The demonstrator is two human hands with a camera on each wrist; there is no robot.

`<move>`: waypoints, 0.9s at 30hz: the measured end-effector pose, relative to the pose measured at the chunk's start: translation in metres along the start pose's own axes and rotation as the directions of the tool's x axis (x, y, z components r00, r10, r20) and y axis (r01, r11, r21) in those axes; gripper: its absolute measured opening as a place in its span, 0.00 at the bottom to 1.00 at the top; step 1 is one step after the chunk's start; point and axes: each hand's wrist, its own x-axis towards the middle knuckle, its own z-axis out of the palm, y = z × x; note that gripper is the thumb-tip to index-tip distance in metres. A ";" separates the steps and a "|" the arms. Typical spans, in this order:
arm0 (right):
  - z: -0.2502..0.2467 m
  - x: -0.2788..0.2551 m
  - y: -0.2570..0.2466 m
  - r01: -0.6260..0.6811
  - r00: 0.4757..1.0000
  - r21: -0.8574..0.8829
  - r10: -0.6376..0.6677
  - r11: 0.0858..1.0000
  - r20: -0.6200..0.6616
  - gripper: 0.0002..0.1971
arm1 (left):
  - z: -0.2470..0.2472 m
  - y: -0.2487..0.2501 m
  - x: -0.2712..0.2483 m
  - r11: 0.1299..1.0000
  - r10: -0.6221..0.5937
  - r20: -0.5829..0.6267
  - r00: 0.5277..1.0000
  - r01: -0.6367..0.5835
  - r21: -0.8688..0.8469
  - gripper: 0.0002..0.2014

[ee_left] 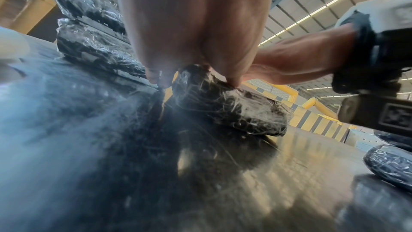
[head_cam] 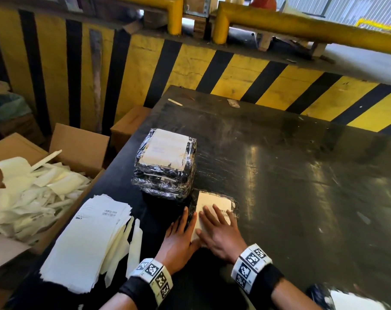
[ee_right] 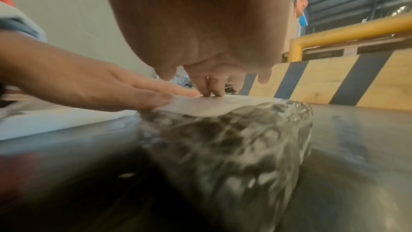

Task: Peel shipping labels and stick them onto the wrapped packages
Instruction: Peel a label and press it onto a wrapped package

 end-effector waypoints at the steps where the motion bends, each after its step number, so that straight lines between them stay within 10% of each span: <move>1: -0.004 0.007 0.002 -0.011 1.000 0.013 0.011 1.000 -0.010 0.53 | -0.001 0.000 0.000 1.000 -0.005 0.001 1.000 0.005 -0.001 0.37; 9: -0.027 0.059 0.013 -0.028 1.000 -0.012 0.028 1.000 -0.007 0.42 | 0.003 -0.002 0.003 1.000 -0.013 -0.010 1.000 0.013 -0.028 0.38; 27: 0.030 -0.026 -0.013 -0.163 0.974 0.166 0.185 0.973 -0.128 0.46 | 0.001 -0.001 0.000 0.999 -0.003 -0.004 1.000 0.003 0.039 0.38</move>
